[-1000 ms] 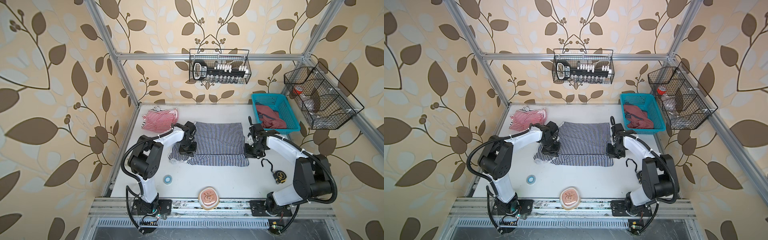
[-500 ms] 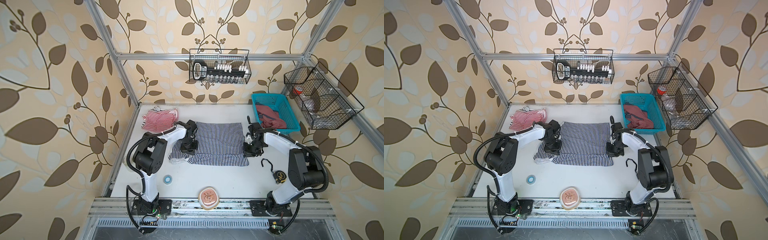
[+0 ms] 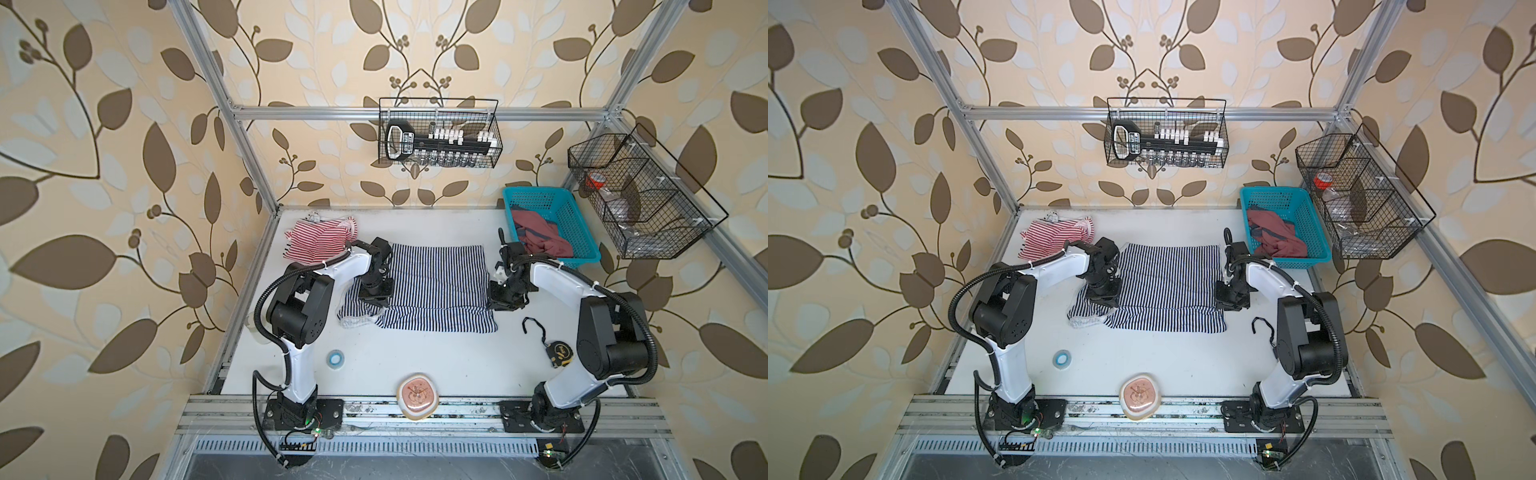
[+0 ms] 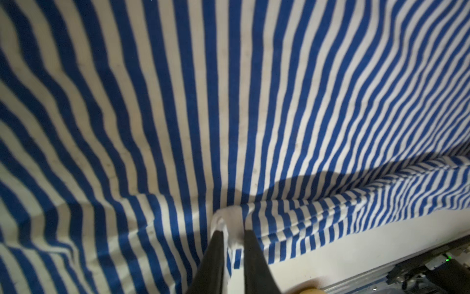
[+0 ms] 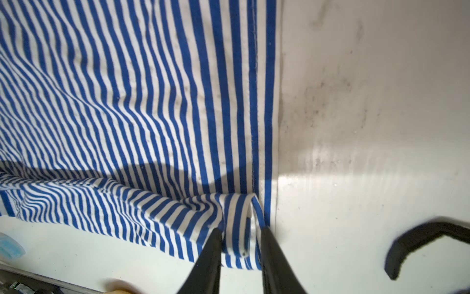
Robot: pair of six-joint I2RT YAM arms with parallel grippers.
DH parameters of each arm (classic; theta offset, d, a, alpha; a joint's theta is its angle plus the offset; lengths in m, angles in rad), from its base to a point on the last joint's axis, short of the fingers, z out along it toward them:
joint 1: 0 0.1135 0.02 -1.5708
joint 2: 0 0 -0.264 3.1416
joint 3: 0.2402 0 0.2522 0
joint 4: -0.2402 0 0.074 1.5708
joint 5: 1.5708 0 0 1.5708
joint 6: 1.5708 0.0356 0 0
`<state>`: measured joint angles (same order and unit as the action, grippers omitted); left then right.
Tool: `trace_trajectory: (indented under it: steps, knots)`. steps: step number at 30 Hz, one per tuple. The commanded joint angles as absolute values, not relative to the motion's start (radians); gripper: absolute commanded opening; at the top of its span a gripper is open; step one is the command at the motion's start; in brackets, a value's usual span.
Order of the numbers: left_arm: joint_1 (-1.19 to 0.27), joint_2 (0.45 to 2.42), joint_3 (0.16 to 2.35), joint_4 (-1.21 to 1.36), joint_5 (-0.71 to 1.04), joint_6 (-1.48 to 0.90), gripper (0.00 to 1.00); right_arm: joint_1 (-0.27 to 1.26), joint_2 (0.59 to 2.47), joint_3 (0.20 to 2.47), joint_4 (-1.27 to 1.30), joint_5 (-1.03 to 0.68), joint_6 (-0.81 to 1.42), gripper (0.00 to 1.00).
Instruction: Fold and stack the tank tops
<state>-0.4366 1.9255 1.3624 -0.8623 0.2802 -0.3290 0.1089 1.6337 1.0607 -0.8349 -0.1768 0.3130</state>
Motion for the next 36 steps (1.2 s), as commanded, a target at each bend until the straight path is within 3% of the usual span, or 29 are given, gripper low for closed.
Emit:
trace_trajectory:
  steps: [1, 9, 12, 17, 21, 23, 25, 28, 33, 36]
  knots:
    - [-0.427, 1.886, 1.412, -0.864, 0.24, -0.377, 0.26, 0.106, 1.558, 1.087, -0.837, -0.178, 0.321, 0.32]
    - [-0.428, 1.752, 1.428, -0.894, 0.14, -0.418, 0.33, 0.148, 1.379, 1.035, -0.847, -0.209, 0.363, 0.32]
    - [-0.429, 1.709, 1.407, -0.898, 0.156, -0.423, 0.32, 0.162, 1.372, 1.013, -0.825, -0.223, 0.374, 0.25]
    - [-0.456, 1.672, 1.322, -0.848, 0.258, -0.436, 0.1, 0.219, 1.442, 0.978, -0.759, -0.264, 0.396, 0.09]
    - [-0.489, 1.685, 1.274, -0.85, 0.299, -0.433, 0.01, 0.27, 1.52, 0.961, -0.693, -0.293, 0.424, 0.05]
    - [-0.498, 1.664, 1.237, -0.856, 0.295, -0.43, 0.05, 0.288, 1.546, 0.957, -0.663, -0.299, 0.435, 0.05]
    - [-0.498, 1.627, 1.182, -0.865, 0.266, -0.438, 0.2, 0.294, 1.572, 0.95, -0.642, -0.3, 0.442, 0.05]
    - [-0.495, 1.552, 1.124, -0.9, 0.192, -0.454, 0.3, 0.296, 1.611, 0.941, -0.624, -0.287, 0.443, 0.05]
    - [-0.485, 1.446, 1.07, -0.967, 0.111, -0.484, 0.31, 0.295, 1.665, 0.933, -0.62, -0.258, 0.429, 0.05]
    - [-0.483, 1.385, 1.036, -1.003, 0.071, -0.489, 0.24, 0.294, 1.682, 0.928, -0.612, -0.252, 0.426, 0.05]
